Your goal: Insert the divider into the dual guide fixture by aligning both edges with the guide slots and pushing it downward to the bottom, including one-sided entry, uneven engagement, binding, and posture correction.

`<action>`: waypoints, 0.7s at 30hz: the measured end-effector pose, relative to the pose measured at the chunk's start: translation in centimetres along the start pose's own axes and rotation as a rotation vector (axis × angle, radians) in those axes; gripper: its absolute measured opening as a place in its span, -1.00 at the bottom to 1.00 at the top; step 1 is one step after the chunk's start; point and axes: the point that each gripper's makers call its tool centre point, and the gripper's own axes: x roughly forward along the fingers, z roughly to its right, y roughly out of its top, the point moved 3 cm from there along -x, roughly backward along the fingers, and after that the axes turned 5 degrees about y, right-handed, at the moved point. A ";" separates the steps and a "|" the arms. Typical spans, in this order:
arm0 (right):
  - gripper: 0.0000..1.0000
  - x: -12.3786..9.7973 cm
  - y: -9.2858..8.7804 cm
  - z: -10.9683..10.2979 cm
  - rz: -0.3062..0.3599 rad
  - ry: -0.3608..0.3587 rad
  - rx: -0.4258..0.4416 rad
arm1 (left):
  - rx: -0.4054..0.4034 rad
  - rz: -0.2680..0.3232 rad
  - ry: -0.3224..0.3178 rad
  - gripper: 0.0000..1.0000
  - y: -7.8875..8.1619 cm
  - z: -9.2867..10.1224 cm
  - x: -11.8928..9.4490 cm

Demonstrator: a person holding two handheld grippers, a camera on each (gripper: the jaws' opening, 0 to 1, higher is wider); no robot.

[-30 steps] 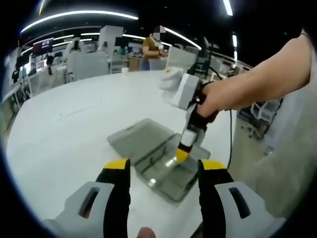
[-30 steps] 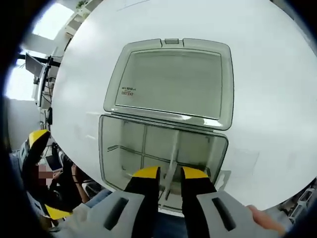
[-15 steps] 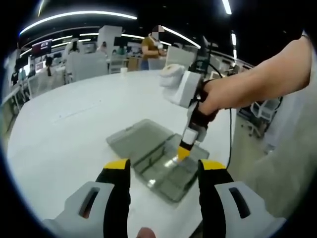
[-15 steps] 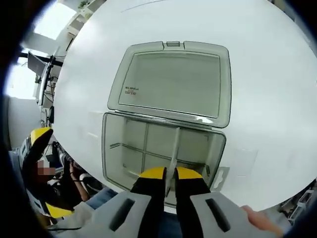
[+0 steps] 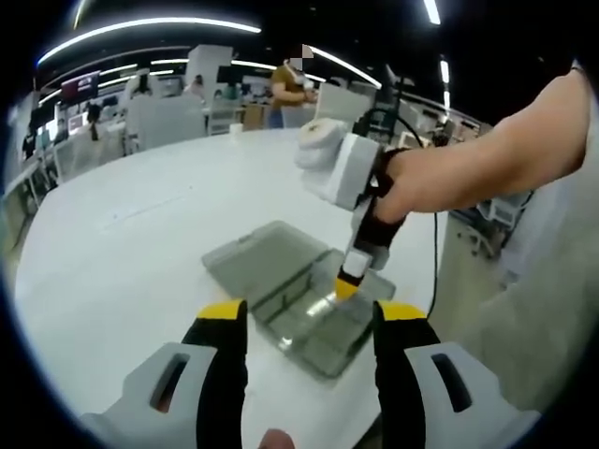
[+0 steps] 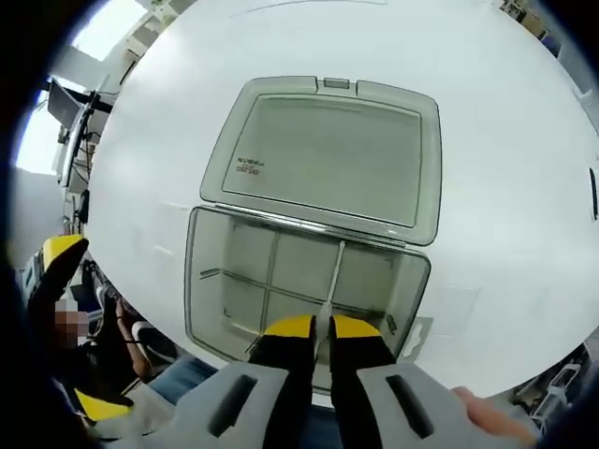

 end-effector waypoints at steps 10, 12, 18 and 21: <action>-0.91 -0.2 0.2 0.6 0.082 0.100 -0.047 | -0.002 -0.038 0.011 0.04 -1.0 0.3 -0.3; -0.81 -0.4 0.1 0.6 0.108 0.124 -0.051 | -0.005 -0.047 0.016 0.04 -1.1 0.4 -0.3; -0.63 -1.5 0.1 0.7 0.195 0.231 -0.056 | -0.016 -0.055 0.029 0.05 -1.2 0.7 -0.4; -0.63 -2.3 0.3 0.3 0.242 0.328 -0.065 | -0.023 -0.059 0.037 0.05 -1.3 0.8 -0.4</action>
